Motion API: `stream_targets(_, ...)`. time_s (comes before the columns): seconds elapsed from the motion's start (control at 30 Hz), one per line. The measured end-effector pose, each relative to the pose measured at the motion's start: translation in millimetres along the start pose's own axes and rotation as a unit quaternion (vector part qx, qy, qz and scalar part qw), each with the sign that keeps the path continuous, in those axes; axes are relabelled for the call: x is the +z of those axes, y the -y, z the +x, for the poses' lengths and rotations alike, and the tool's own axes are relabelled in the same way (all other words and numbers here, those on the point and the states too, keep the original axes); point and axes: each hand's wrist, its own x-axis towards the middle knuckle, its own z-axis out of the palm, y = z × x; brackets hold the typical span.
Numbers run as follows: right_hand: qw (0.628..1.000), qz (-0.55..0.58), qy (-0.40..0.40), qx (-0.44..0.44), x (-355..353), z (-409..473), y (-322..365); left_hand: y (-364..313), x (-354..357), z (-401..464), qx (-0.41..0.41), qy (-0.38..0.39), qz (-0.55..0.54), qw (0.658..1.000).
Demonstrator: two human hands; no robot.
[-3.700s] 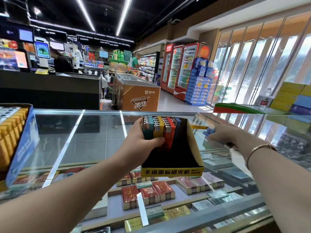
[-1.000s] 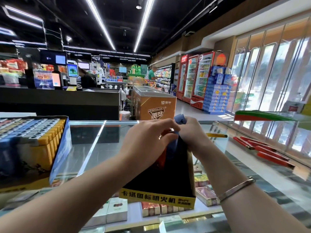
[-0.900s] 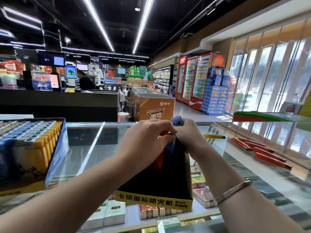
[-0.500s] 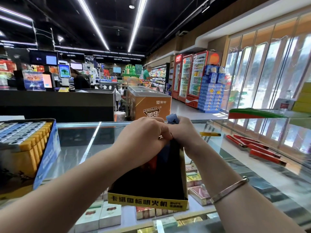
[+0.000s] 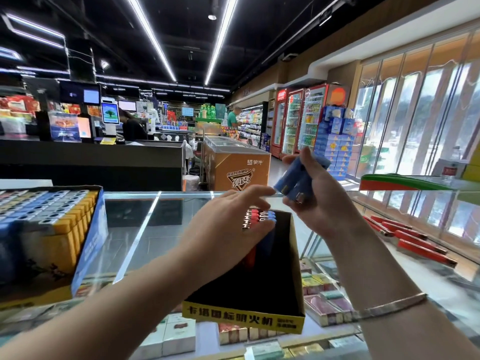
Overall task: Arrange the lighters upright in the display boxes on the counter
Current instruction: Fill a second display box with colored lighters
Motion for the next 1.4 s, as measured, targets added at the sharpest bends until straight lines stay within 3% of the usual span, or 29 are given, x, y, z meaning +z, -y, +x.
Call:
stream_targets(0.13,0.997,-0.042,0.062,-0.004,4.5,-0.9,-2.7,-3.7,-3.9,0.3,0.011,-0.059,0.001,0.998)
stream_targets(0.33,0.977,-0.068,0.185,-0.086,11.5,-3.2,-7.2,-4.0,-5.1,-0.4,-0.016,-0.078,-0.081,0.994)
stream_targets(0.53,0.974,-0.088,0.198,-0.069,13.3,-3.6,-7.6,-5.8,-6.4,0.2,0.005,-0.117,-0.089,0.989)
stream_targets(0.63,0.981,-0.09,0.158,-0.074,12.0,-5.0,-4.7,-3.7,-8.7,2.4,-0.018,-0.145,-0.142,0.979)
stream_targets(0.77,0.981,-0.165,-0.033,-0.101,7.6,-3.6,-5.5,0.0,-16.3,6.0,-0.049,-0.158,-0.238,0.957)
stream_targets(0.87,0.973,-0.178,-0.127,-0.07,4.5,-1.7,-7.6,-4.3,-16.9,5.2,-0.023,-0.143,-0.233,0.962)
stream_targets(1.03,0.978,-0.165,-0.125,-0.026,4.1,-3.1,-10.7,-15.2,-11.8,2.1,0.063,-0.131,-0.154,0.977)
stream_targets(1.23,0.98,-0.15,-0.128,-0.03,3.9,-1.9,-10.9,-13.8,-13.4,1.5,0.077,-0.148,-0.154,0.974)
stream_targets(1.33,0.979,-0.161,-0.124,-0.029,3.9,-2.3,-10.8,-13.1,-10.2,0.8,0.081,-0.116,-0.125,0.982)
stream_targets(1.4,0.978,-0.165,-0.123,-0.029,3.7,-2.3,-11.0,-11.2,-6.8,-1.6,0.101,-0.08,-0.049,0.99)
